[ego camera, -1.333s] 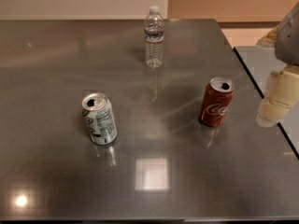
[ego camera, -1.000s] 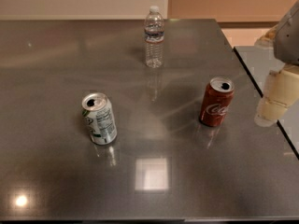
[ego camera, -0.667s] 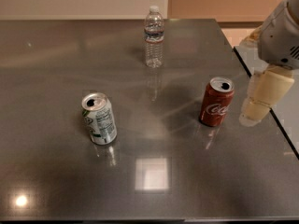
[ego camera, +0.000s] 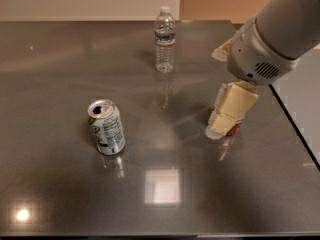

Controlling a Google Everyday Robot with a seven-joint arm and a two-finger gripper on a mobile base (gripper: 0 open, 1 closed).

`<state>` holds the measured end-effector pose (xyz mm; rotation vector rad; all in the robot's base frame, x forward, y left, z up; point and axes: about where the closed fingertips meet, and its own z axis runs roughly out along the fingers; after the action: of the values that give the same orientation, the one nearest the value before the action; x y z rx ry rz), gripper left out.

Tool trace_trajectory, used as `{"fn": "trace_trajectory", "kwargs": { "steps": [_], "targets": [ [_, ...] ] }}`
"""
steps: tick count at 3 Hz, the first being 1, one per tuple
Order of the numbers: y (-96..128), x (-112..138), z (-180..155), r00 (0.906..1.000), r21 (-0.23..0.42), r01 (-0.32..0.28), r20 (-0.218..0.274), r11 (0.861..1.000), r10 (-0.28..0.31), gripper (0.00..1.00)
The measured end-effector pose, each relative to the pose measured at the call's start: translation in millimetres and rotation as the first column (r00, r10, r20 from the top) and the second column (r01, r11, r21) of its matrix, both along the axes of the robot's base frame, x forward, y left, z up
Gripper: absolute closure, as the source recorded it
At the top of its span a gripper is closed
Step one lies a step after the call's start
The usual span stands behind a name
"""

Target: Pick 7up can

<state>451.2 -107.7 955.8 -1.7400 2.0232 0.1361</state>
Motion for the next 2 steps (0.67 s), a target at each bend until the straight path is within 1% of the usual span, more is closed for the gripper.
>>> {"fn": "trace_trajectory", "kwargs": {
  "steps": [1,2],
  "targets": [
    [47.2,2.7,-12.6,0.9987,0.1,-0.048,-0.013,0.994,0.05,0.0],
    [88.2,4.2,-25.7,0.9961,0.191,-0.072,-0.036,0.979,0.08,0.0]
  ]
}}
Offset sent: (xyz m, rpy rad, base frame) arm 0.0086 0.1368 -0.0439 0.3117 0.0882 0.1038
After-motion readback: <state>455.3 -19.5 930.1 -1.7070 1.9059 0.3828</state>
